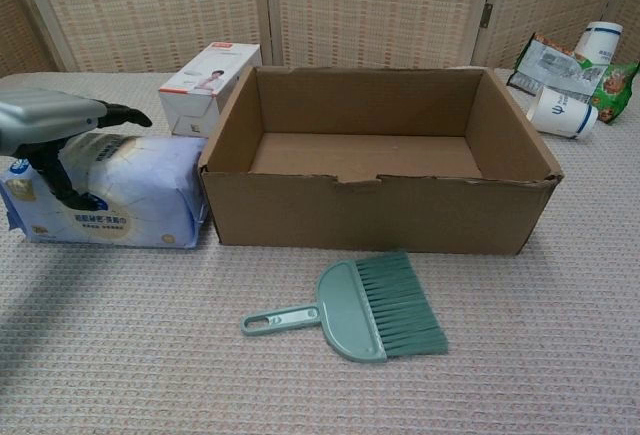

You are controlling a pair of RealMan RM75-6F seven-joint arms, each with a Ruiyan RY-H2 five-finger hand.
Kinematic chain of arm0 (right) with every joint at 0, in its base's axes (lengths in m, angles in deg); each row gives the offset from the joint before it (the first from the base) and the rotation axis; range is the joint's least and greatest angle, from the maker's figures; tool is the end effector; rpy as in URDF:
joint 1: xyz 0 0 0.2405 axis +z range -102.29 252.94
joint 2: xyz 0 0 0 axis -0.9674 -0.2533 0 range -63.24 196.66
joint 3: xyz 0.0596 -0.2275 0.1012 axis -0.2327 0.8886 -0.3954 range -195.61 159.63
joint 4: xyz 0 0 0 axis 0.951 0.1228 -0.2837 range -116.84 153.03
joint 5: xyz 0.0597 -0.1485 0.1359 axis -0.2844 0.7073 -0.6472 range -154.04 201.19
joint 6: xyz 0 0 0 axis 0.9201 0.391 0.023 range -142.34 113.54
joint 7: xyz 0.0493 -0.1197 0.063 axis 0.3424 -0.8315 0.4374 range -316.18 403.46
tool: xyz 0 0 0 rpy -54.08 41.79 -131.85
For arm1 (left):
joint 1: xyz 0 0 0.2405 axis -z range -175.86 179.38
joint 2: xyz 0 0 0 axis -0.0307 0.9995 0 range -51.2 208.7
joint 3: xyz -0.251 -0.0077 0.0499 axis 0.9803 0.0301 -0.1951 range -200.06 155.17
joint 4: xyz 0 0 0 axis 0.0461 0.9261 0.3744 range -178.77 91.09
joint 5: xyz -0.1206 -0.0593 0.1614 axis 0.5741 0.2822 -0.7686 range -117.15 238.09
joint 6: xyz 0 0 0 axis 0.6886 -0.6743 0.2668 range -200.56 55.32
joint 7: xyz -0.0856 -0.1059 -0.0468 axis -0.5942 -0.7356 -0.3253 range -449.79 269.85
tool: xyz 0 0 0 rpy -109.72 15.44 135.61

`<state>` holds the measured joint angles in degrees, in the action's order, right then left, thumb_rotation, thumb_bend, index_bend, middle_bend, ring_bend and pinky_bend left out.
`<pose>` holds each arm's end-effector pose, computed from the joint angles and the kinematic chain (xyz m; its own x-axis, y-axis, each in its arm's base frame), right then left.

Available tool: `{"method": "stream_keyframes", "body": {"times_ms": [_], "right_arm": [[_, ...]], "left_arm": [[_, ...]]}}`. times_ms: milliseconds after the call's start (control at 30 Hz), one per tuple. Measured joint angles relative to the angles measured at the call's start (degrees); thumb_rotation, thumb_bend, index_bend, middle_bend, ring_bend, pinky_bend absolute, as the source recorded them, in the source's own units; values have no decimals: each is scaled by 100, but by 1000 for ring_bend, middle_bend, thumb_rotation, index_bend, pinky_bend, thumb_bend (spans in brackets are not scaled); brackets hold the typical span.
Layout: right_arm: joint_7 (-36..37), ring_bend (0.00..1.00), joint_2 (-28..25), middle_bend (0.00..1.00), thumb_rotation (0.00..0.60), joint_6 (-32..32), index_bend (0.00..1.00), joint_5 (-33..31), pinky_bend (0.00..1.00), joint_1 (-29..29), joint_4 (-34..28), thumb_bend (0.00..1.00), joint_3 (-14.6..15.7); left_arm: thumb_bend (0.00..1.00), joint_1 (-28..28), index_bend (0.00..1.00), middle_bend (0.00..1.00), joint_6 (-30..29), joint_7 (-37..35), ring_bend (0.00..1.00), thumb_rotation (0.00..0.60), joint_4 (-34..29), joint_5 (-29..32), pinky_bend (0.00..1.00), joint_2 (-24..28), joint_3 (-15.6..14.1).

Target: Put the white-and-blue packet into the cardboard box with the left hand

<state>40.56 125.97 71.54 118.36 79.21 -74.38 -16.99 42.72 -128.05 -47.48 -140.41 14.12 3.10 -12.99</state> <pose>-0.3049 -0.1602 0.1697 0.5278 -0.0478 0.8480 -0.8437 -0.1447 0.5170 -0.1873 0.3397 0.0436 0.6636 0.2922 0.6887 0.7480 -0.2464 -0.6162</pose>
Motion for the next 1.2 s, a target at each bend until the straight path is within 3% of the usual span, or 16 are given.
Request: {"method": "stream_keyframes", "body": {"times_ms": [167,333,433,600,900,1200], "right_arm": [[4,0,4,30,600,-10,59,-17,0,7,6,0,-11],[11,0,7,30,600,-3,59,-17,0,7,13,0,-16],[22,0,14,30,600,5,59,-11,0,9,25,0,-21],[37,0,14,30,600,18,59,10,0,8,33,0,-15],[47,0,4,30,600,28,59,5,0,4,29,0,-22],[81,0,-21,30,600,46,59,8,0,1,13,0,-26]], "left_arm": [[181,187,0,0,143,41,0,600,93,278,99,11,-86],[182,358,0,40,220,121,16,600,89,505,177,70,-181],[193,440,19,187,173,165,134,600,43,565,284,105,-230],[222,523,248,446,77,218,366,600,-2,624,522,125,-304],[256,617,399,581,-55,228,479,600,-69,646,598,189,-463],[262,682,434,613,-231,443,509,600,-473,646,619,765,-586]]}}
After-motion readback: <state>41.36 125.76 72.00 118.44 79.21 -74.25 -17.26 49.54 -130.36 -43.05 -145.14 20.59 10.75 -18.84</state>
